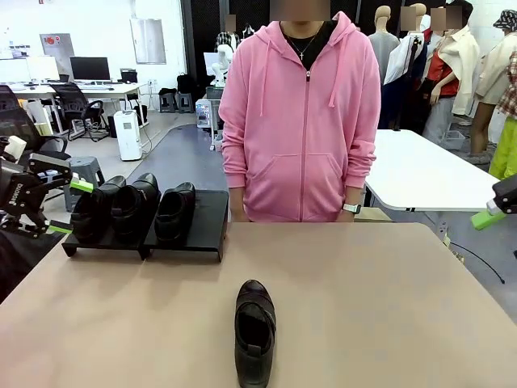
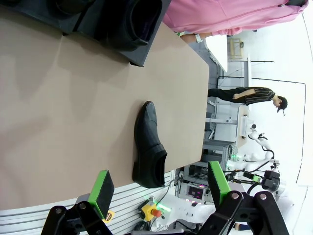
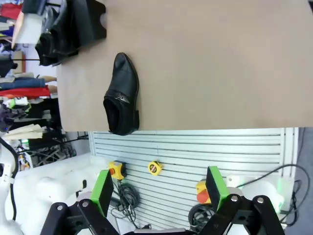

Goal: Organize the shoes by placing them on the stand.
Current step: Pick up one Shoe and place it in the middle of the table, then place the Shoe from the middle of the table onto the Shoes Stand.

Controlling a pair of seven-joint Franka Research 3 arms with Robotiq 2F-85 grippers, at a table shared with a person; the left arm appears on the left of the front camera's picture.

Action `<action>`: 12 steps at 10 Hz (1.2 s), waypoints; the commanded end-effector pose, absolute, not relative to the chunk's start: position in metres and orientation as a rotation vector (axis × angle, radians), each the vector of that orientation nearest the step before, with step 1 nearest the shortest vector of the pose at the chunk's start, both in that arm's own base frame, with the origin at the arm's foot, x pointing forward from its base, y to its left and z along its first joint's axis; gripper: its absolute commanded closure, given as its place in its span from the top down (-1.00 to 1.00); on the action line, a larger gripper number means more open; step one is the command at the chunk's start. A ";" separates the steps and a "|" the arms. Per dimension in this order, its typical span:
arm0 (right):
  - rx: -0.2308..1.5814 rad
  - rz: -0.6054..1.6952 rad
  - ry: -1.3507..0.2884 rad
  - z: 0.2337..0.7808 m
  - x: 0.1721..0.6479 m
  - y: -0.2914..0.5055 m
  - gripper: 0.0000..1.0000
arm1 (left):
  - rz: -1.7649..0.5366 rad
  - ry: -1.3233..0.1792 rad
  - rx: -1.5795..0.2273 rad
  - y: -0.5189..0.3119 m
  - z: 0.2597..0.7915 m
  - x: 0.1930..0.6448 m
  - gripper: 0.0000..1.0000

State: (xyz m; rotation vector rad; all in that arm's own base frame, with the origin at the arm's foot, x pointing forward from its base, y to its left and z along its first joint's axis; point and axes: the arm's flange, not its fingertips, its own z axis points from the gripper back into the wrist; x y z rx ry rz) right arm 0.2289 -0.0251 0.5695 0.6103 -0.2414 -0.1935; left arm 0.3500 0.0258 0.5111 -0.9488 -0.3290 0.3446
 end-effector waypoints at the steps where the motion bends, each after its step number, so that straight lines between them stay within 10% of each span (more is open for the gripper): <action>1: 0.601 -0.142 -0.252 0.576 0.223 -0.014 1.00 | 0.352 -0.320 -0.953 0.026 0.514 0.349 1.00; 11: 0.601 -0.142 -0.252 0.576 0.223 -0.014 1.00 | 0.345 -0.329 -0.949 0.026 0.511 0.350 1.00; 12: 0.601 -0.142 -0.252 0.576 0.223 -0.014 1.00 | 0.309 -0.298 -0.737 -0.047 0.535 0.343 1.00</action>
